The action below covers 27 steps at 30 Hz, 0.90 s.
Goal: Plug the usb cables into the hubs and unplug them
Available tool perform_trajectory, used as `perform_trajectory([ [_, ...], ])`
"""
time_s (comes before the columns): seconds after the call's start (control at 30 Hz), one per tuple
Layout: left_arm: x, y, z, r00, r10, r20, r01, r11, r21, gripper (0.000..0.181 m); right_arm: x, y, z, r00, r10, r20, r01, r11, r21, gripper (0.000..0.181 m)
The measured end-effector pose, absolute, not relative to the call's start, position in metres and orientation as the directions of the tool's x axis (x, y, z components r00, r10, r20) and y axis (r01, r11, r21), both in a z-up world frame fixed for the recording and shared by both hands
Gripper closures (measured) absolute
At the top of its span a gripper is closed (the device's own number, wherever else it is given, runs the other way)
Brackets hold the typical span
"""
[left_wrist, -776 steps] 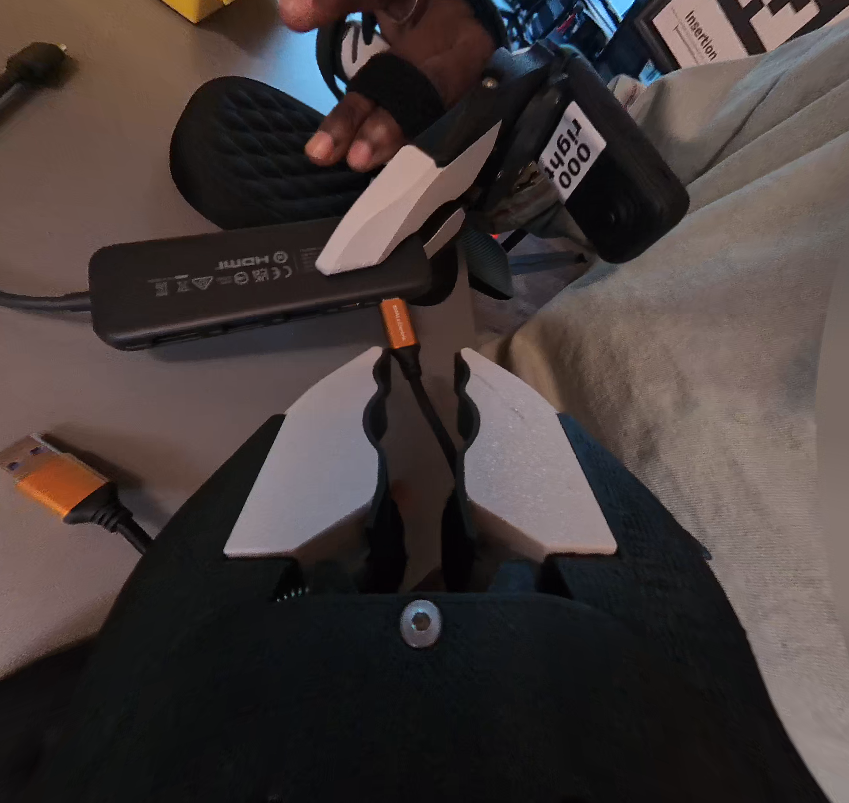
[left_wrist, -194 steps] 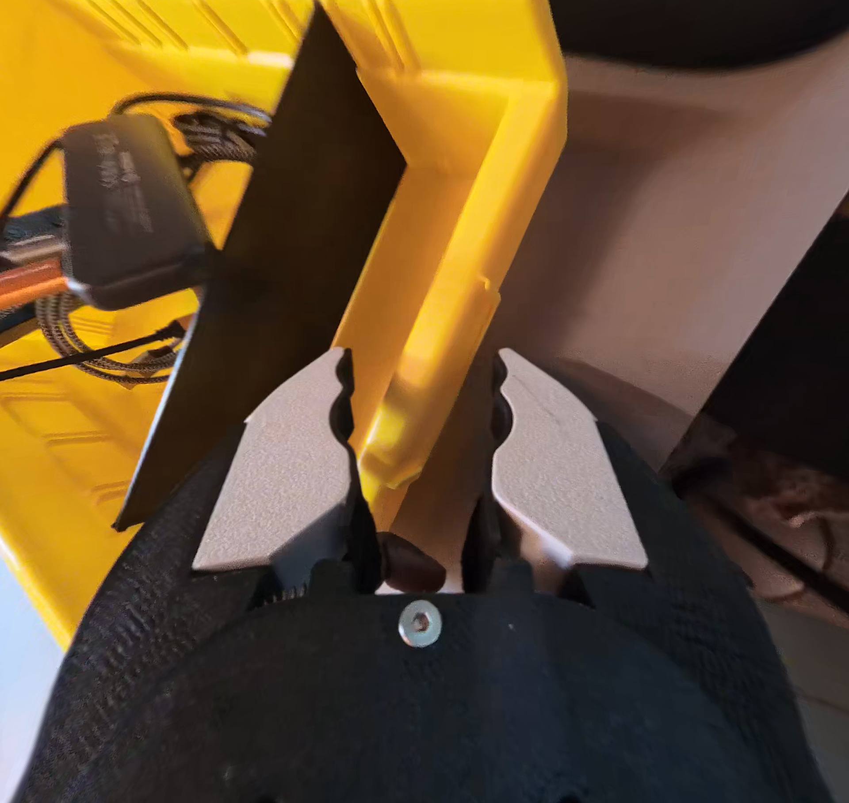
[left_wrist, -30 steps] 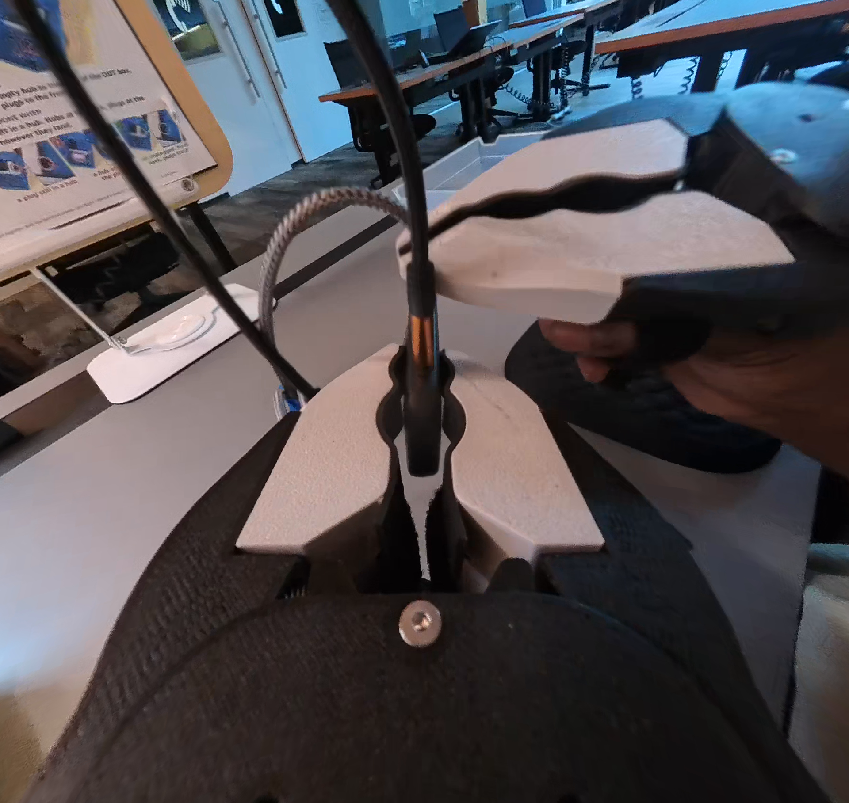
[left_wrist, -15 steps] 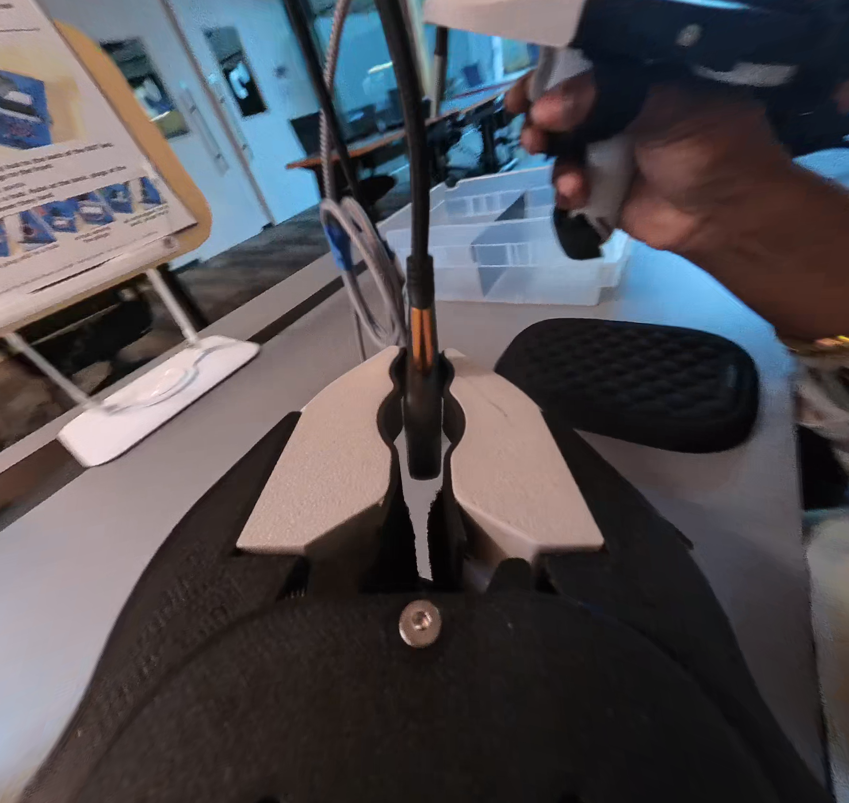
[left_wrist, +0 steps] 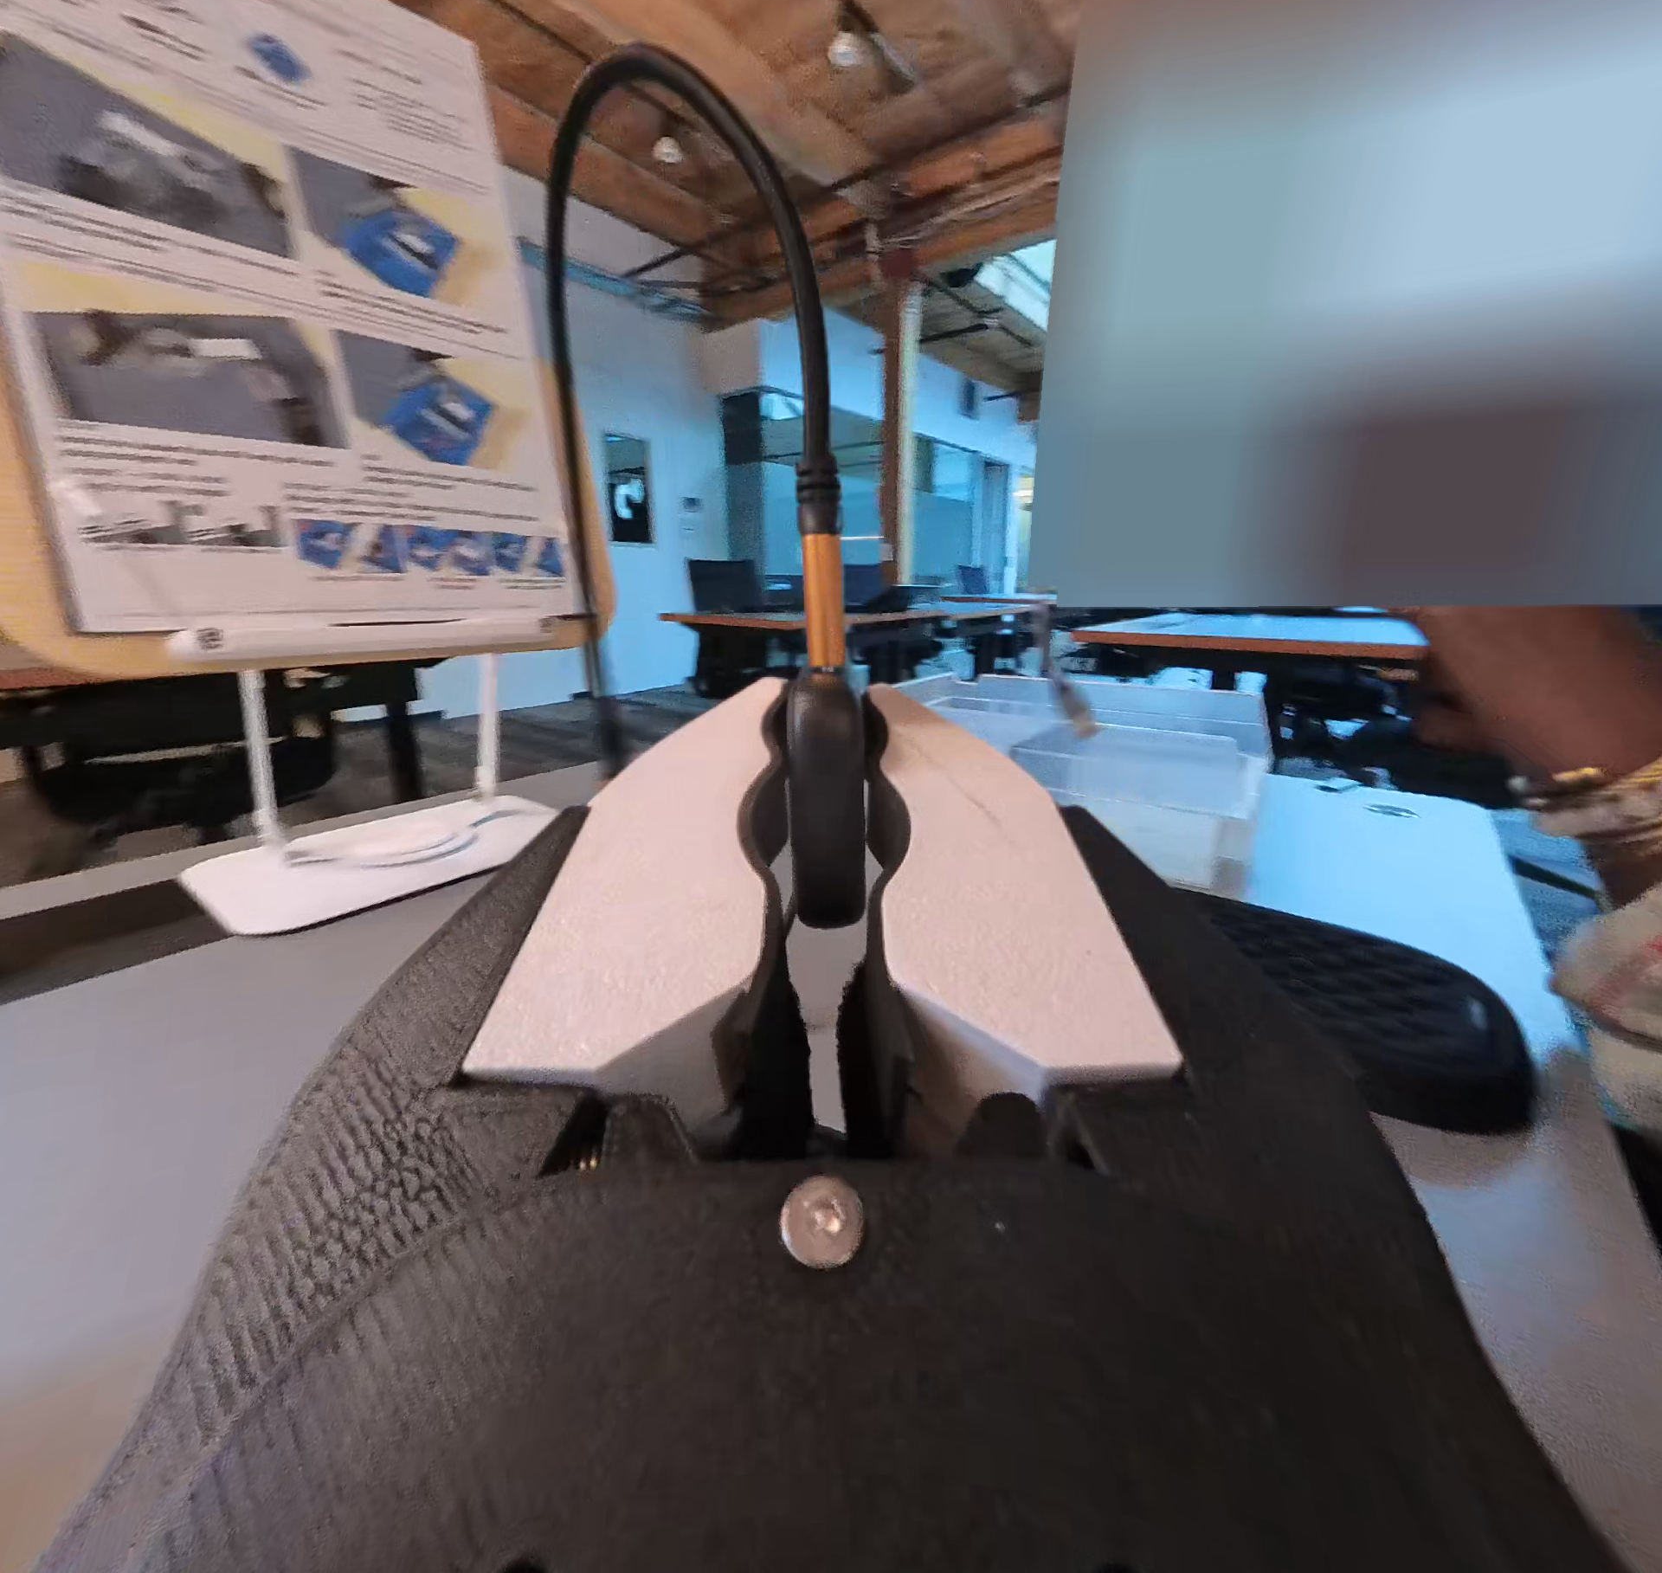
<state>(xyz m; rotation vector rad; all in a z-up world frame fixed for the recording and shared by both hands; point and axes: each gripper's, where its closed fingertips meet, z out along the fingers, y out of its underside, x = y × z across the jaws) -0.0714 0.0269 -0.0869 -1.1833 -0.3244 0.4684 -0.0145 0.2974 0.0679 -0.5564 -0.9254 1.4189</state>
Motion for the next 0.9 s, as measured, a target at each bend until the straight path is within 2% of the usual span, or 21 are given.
perform_trajectory([
  [0.3,-0.074,0.029,-0.09,0.833,0.552,-0.047,-0.218,0.249,-0.944,0.169,0.014,0.387,0.107,0.149,0.973,0.178,-0.603,0.232,-0.763,0.18],
  [0.5,-0.069,0.039,-0.096,0.836,0.536,-0.115,-0.25,0.186,-0.95,0.169,0.0,0.438,0.055,0.285,0.937,0.201,-0.413,0.309,-0.857,0.179],
  [0.6,-0.066,0.046,-0.101,0.832,0.528,-0.172,-0.279,0.13,-0.952,0.169,-0.009,0.449,0.022,0.328,0.905,0.271,-0.288,0.369,-0.884,0.178],
  [0.7,-0.064,0.05,-0.103,0.833,0.516,-0.201,-0.294,0.105,-0.95,0.169,-0.022,0.448,-0.008,0.281,0.873,0.398,-0.158,0.451,-0.878,0.178],
  [0.9,-0.064,0.05,-0.103,0.831,0.517,-0.203,-0.299,0.108,-0.948,0.169,-0.047,0.428,-0.106,-0.061,0.858,0.51,0.239,0.509,-0.827,0.178],
])
